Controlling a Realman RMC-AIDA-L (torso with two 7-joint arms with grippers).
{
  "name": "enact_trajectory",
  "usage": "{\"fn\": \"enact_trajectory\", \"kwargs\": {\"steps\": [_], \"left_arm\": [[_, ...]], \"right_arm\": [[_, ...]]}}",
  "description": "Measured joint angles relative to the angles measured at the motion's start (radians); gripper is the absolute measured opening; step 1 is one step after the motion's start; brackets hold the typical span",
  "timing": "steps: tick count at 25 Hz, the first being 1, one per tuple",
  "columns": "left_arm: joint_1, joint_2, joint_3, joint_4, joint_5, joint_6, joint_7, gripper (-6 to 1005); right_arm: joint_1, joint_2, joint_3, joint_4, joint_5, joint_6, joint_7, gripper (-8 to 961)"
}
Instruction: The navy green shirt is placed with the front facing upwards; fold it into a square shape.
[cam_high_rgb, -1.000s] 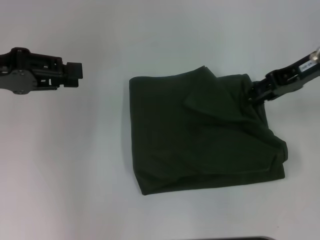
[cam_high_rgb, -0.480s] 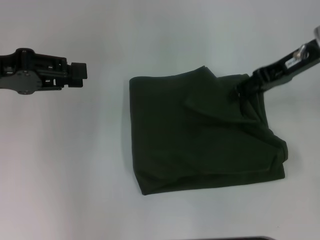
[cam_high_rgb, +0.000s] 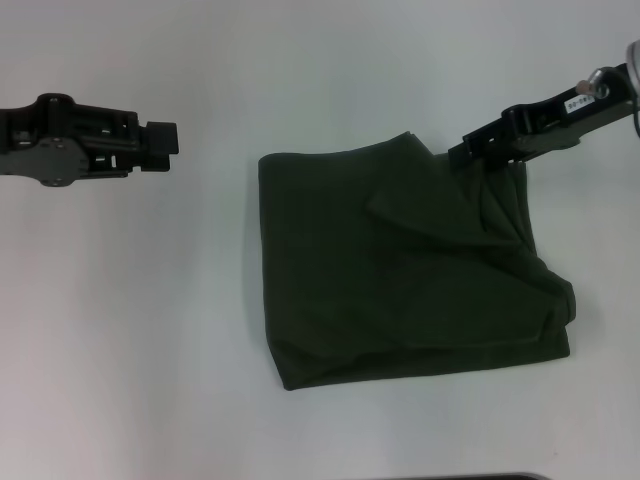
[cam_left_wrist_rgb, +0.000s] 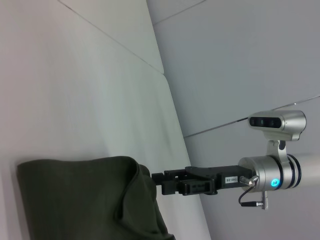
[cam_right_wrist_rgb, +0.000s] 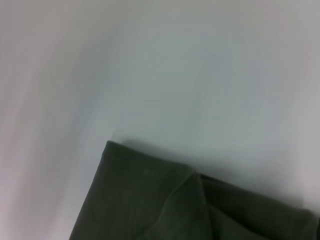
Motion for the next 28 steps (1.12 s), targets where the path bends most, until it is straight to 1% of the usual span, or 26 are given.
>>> {"fn": "enact_trajectory", "kwargs": {"steps": [3,10,22,28], "left_arm": [[0.001,-0.002,0.0,0.0,0.0,-0.006,0.001,366],[0.006,-0.002,0.001,0.0,0.0,-0.02,0.002,365],[-0.001,-0.002,0.011,0.027,0.001,-0.032,0.014,367],[-0.004,-0.002,0.013,0.027,0.001,-0.035,0.014,366]], "right_arm": [[-0.002,0.008,-0.015,0.006,0.0,0.031,0.02,673],[-0.008,0.015,-0.04,0.019,-0.002,0.07,0.06,657],[-0.016,0.006,-0.039,0.033,-0.002,0.078,0.065,538],[-0.017,0.006,-0.041,0.038,-0.001,0.072,0.058,516]]}}
